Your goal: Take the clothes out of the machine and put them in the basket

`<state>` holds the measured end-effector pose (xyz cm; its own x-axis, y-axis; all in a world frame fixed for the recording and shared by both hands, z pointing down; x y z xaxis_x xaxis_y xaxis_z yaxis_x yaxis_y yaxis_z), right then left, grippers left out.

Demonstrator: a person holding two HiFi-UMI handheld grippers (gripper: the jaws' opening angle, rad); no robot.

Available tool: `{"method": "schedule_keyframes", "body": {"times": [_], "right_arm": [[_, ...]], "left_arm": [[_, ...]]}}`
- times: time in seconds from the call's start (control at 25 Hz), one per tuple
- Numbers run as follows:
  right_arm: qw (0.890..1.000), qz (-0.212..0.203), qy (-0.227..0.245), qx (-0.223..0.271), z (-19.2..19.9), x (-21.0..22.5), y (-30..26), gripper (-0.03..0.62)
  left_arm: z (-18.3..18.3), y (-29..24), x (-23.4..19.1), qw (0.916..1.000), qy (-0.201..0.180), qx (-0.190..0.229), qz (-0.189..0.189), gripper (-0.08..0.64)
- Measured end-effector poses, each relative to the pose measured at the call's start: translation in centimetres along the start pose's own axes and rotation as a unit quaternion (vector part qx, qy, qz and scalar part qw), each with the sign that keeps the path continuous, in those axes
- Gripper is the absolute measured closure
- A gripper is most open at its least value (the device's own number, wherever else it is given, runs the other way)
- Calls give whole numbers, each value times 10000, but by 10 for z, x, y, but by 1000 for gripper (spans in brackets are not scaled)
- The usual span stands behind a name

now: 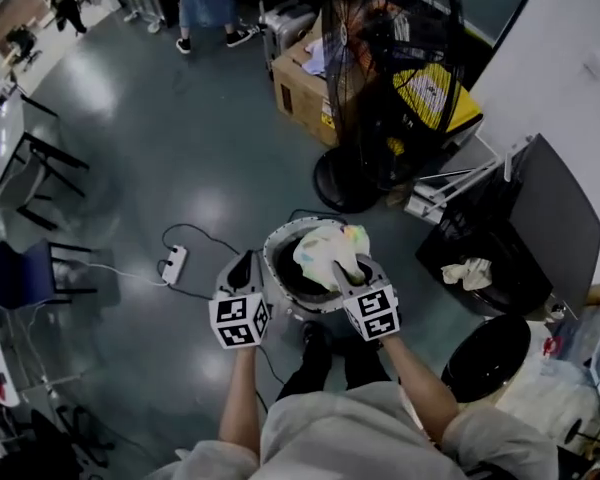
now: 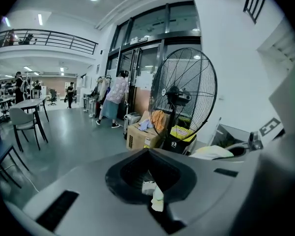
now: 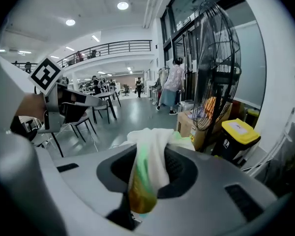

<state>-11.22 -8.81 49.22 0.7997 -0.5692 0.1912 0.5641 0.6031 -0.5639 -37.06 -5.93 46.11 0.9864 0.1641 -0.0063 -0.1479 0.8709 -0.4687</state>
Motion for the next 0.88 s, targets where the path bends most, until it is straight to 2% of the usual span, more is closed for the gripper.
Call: {"method": "schedule_keyframes", "body": {"times": [0.16,0.28,0.32,0.4,0.44,0.64,0.68,0.88], "right_arm": [[9992,-42,-28,-385,27,8,-42,494],[9964,-68,-245,-808,57,19,-82,475],[9944,-71,-359,-988,66,24,-97,438],[9913,-42,-465,-1233,75,28,-119,260],[9913,-2,-433,-1244,75,28,-123,236],[9945,80,-289,-1003,69,29,-113,243],[9948,50,-309,-974,69,29,-108,264],[9973,43,-531,-511,62,34,-71,450]], "left_arm": [[15,-12,-4,9999,44,-114,-40,541],[27,-12,-6,9997,78,-199,-81,541],[29,-11,-7,9997,85,-220,-92,541],[32,-9,-9,9996,83,-240,-115,541],[32,-7,-10,9996,79,-244,-125,541],[38,-5,-11,9996,47,-267,-124,541],[39,-5,-9,9996,47,-271,-101,541],[34,-8,10,9997,-18,-224,110,541]]}}
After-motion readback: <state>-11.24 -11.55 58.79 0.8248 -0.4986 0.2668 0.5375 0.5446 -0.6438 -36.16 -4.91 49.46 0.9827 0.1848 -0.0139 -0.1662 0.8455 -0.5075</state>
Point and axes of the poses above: the fingertips, and each gripper's own axes: y backward along the fingers, x to its right, z out of its underside, the point moved 10 cm from there along y, backward along the fingers, and after that the axes turned 10 degrees about -y, right-handed, at the moved point
